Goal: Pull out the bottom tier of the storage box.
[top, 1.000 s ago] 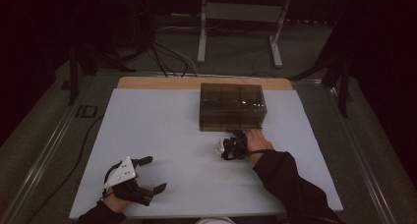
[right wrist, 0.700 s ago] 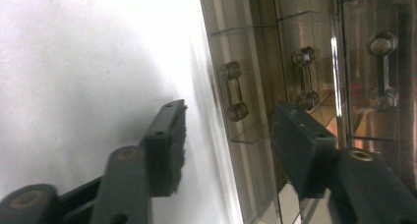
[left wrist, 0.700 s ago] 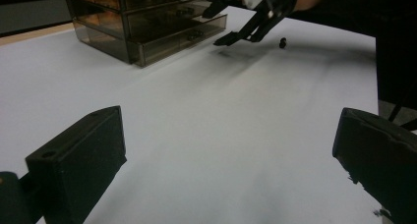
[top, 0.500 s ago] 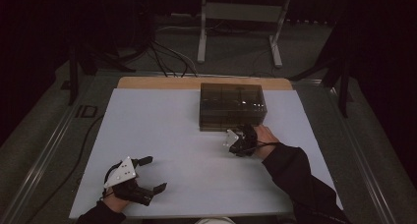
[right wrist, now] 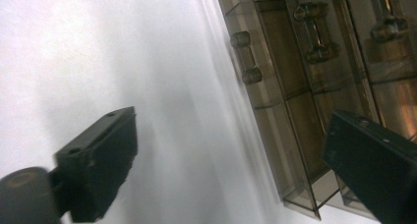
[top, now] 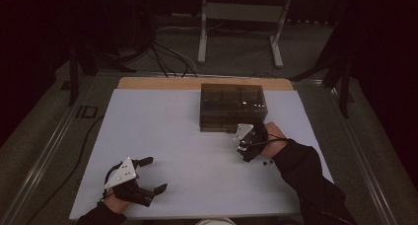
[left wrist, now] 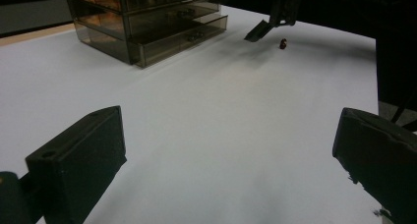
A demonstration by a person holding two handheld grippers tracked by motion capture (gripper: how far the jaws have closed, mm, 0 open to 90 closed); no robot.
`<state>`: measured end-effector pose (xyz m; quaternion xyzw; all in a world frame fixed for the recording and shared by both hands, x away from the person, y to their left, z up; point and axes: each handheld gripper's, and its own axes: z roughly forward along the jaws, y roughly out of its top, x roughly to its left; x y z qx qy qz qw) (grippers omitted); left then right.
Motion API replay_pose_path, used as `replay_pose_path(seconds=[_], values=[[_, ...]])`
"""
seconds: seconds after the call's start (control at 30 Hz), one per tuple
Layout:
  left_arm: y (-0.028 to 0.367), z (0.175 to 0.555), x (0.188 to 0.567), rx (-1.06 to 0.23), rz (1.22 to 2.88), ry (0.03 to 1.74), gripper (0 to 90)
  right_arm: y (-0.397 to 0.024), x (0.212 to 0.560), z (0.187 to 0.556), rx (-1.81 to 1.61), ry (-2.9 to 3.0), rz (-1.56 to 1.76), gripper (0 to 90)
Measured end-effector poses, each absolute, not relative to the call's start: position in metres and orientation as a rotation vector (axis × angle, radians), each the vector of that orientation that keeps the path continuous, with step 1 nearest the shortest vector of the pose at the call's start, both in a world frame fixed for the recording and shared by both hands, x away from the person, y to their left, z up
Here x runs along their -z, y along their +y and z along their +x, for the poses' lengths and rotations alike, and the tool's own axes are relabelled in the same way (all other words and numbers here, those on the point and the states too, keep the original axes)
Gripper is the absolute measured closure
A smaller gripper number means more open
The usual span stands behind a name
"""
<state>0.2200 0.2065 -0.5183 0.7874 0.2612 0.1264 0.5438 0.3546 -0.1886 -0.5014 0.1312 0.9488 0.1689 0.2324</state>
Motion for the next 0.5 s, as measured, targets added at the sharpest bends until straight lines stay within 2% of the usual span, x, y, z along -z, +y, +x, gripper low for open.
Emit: replay_pose_path(seconds=[0.5], values=[[0.206,0.22,0.518,-0.296,1.871,0.624,0.7,-0.21,0.481,0.363,-0.569,2.605,0.271,4.2]])
